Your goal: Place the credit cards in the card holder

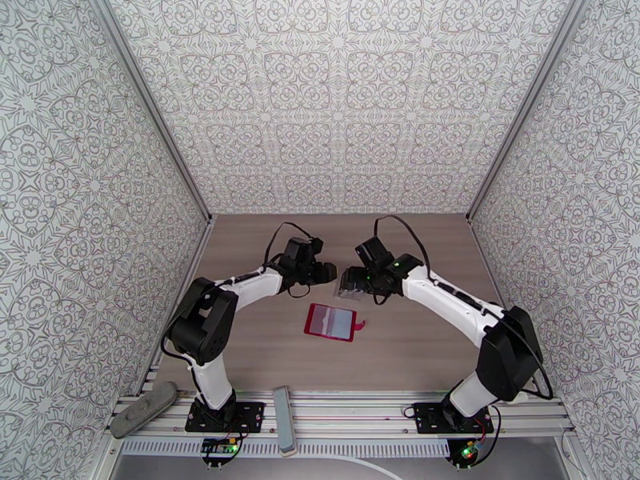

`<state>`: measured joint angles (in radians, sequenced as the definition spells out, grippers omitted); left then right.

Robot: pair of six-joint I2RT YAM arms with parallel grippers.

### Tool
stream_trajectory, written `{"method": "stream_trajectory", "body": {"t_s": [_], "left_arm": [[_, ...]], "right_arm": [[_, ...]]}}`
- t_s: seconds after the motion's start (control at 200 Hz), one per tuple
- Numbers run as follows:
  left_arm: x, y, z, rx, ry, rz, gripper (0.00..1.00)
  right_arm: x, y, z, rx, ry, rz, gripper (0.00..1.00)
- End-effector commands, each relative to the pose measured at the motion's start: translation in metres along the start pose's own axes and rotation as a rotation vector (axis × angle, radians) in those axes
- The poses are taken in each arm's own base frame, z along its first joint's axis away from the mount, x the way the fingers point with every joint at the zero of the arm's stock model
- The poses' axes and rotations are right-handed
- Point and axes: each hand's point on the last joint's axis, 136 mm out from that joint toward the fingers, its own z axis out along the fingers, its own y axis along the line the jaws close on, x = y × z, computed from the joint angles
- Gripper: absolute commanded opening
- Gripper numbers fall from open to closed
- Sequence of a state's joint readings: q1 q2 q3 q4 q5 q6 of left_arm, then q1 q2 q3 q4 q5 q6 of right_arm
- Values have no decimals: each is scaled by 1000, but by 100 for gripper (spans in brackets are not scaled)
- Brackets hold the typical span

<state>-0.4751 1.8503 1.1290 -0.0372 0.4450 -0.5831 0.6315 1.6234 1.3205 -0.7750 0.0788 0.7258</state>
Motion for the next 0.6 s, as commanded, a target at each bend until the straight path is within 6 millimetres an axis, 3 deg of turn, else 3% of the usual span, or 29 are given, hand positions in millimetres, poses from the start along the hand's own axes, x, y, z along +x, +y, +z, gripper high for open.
{"method": "stream_trajectory", "body": {"t_s": [0.0, 0.325, 0.595], "left_arm": [[17, 3, 13, 21, 38, -13, 46], [43, 8, 29, 7, 84, -2, 44], [50, 14, 35, 9, 91, 1, 42]], "right_arm": [[-12, -15, -2, 91, -17, 58, 88], [-29, -27, -8, 153, -94, 52, 87], [-38, -25, 2, 188, -94, -5, 83]]}}
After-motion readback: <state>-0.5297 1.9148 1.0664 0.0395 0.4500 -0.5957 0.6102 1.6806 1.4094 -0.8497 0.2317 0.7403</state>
